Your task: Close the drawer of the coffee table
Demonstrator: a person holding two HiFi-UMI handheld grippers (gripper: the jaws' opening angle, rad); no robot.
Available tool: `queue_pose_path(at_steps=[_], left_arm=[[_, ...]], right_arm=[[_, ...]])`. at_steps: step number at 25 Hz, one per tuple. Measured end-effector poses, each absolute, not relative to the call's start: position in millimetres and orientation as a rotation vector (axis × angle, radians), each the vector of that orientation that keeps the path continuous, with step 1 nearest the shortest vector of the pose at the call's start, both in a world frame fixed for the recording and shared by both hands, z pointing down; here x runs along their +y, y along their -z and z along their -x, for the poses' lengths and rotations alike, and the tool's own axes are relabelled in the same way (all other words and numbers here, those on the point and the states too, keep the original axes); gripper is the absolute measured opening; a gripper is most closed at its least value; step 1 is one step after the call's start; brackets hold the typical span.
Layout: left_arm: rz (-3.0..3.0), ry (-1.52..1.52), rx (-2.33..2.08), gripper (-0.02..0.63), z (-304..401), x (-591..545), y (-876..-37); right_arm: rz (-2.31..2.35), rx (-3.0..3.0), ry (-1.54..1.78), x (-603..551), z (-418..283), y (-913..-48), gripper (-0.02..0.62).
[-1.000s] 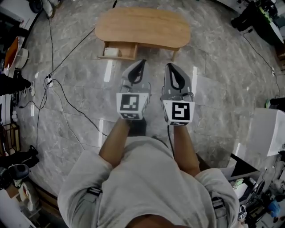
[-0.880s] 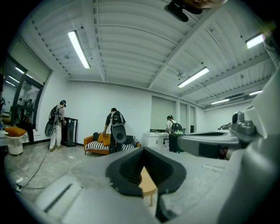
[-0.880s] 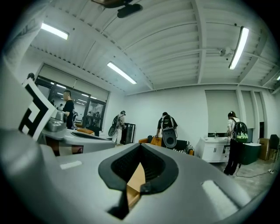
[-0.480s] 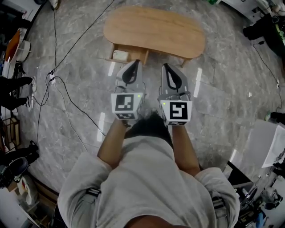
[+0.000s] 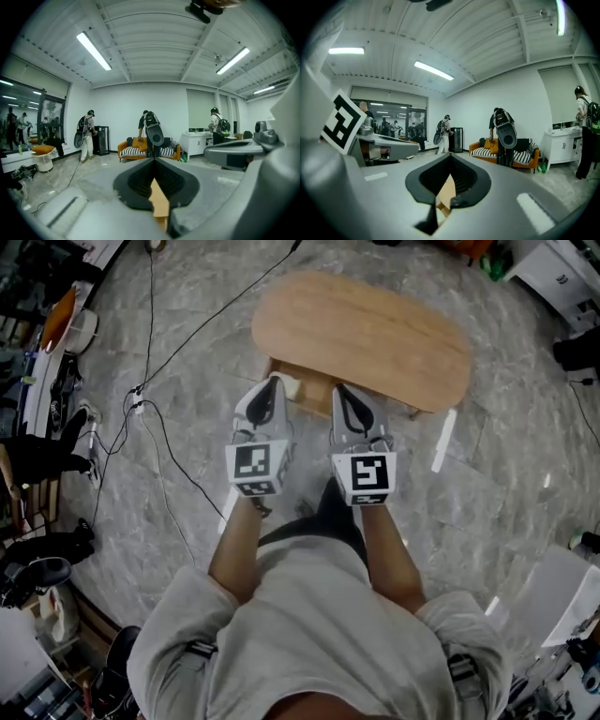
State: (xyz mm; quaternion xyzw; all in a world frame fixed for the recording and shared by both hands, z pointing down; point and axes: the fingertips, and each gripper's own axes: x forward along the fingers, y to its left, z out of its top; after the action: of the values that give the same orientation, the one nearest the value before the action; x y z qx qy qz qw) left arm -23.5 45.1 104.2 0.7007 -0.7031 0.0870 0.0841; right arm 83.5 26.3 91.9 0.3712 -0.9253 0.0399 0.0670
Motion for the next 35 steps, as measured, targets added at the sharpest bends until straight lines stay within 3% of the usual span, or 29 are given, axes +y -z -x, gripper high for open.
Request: queue_pose_path(at_steps=[8,18,27,35], left_arm=[[-2.020,-0.304,-2.125,0.021,30,-6,-113],[-1.994,-0.390,-1.968,0.021,94,-26,-176],[-1.991,-0.509,-1.734,0.021,145,-40,-302],[-2.134,-0.686,-1.467,0.021,139,-18,-413]], right_arm=[[-1.099,-2.799,-0.155,-58,-84,-100,0.006],[-1.078,-2.678,-0.241,-73,-15,-153,0.008],[-0.944,-2.483,-0.283,-73,40,-286,0.008],[-0.949,-2.323,-0.342,-39,41,-405,0.008]])
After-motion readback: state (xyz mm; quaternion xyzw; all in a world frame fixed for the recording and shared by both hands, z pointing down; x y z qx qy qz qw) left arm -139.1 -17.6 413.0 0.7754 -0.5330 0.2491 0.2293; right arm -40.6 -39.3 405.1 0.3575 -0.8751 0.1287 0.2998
